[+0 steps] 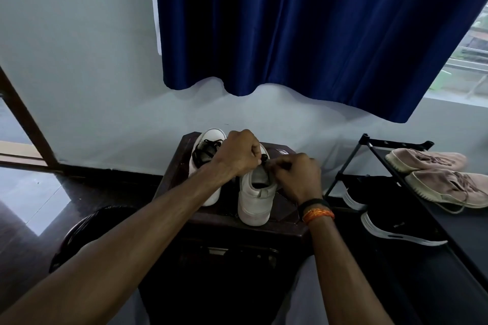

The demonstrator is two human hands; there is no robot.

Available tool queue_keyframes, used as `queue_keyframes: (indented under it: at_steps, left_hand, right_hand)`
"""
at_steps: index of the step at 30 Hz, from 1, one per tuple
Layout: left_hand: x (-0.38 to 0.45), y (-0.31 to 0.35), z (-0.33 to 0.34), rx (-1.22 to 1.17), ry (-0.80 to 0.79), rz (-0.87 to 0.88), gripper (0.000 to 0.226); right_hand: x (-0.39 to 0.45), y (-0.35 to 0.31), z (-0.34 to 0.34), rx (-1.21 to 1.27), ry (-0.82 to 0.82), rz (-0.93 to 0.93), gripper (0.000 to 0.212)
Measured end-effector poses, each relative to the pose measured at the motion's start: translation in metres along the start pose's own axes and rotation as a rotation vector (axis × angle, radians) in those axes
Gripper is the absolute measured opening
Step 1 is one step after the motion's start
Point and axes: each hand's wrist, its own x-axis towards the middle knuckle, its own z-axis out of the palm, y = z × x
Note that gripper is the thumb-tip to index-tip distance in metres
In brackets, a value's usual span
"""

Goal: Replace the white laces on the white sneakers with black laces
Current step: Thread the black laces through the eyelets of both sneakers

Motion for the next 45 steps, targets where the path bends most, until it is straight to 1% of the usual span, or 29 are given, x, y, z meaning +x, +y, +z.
queue_keyframes:
  at_steps: [2, 6, 8, 11, 13, 16, 19, 23, 27, 32, 34, 37, 42, 45]
  left_hand:
    - [-0.001, 0.002, 0.005, 0.029, 0.020, 0.021, 0.006]
    - [-0.004, 0.006, 0.017, 0.082, 0.062, 0.071, 0.015]
    - [-0.005, 0.005, 0.024, 0.122, 0.114, 0.043, 0.015]
    - [-0.007, 0.001, 0.031, 0.135, 0.203, 0.018, 0.008]
    - [-0.009, 0.000, 0.036, 0.162, 0.279, 0.015, 0.009]
    - [-0.010, -0.002, 0.045, 0.128, 0.360, -0.029, 0.013]
    - [-0.011, -0.001, 0.052, 0.031, 0.386, -0.087, 0.015]
    - [-0.010, 0.000, 0.057, -0.058, 0.367, -0.139, 0.016]
    - [-0.011, -0.001, 0.062, -0.102, 0.360, -0.142, 0.016]
    - [-0.009, -0.002, 0.062, -0.085, 0.377, -0.145, 0.015]
    - [-0.008, -0.003, 0.061, -0.082, 0.386, -0.136, 0.014]
    - [-0.009, -0.003, 0.064, -0.070, 0.402, -0.133, 0.011]
    - [-0.010, -0.004, 0.074, -0.120, 0.457, -0.147, 0.010]
    - [-0.009, -0.005, 0.072, -0.135, 0.455, -0.151, 0.014]
  right_hand:
    - [-0.001, -0.002, -0.003, 0.012, 0.001, 0.028, 0.013]
    - [0.000, 0.000, -0.001, 0.143, -0.008, 0.133, 0.021]
    - [0.001, 0.004, 0.003, 0.218, -0.007, 0.158, 0.024]
    - [0.005, 0.012, 0.009, 0.303, -0.053, 0.227, 0.025]
    - [0.008, 0.017, 0.013, 0.366, -0.064, 0.283, 0.024]
    - [0.011, 0.021, 0.014, 0.475, -0.088, 0.334, 0.023]
    - [0.012, 0.023, 0.015, 0.548, -0.105, 0.361, 0.022]
    - [0.012, 0.024, 0.015, 0.580, -0.108, 0.369, 0.027]
    - [0.011, 0.026, 0.016, 0.572, -0.113, 0.358, 0.028]
    - [0.005, 0.024, 0.014, 0.516, -0.136, 0.245, 0.017]
    - [0.004, 0.022, 0.012, 0.501, -0.151, 0.214, 0.018]
    - [0.004, 0.021, 0.011, 0.489, -0.162, 0.208, 0.026]
    - [0.003, 0.021, 0.010, 0.461, -0.144, 0.181, 0.027]
    - [0.001, 0.019, 0.010, 0.553, -0.152, 0.226, 0.024]
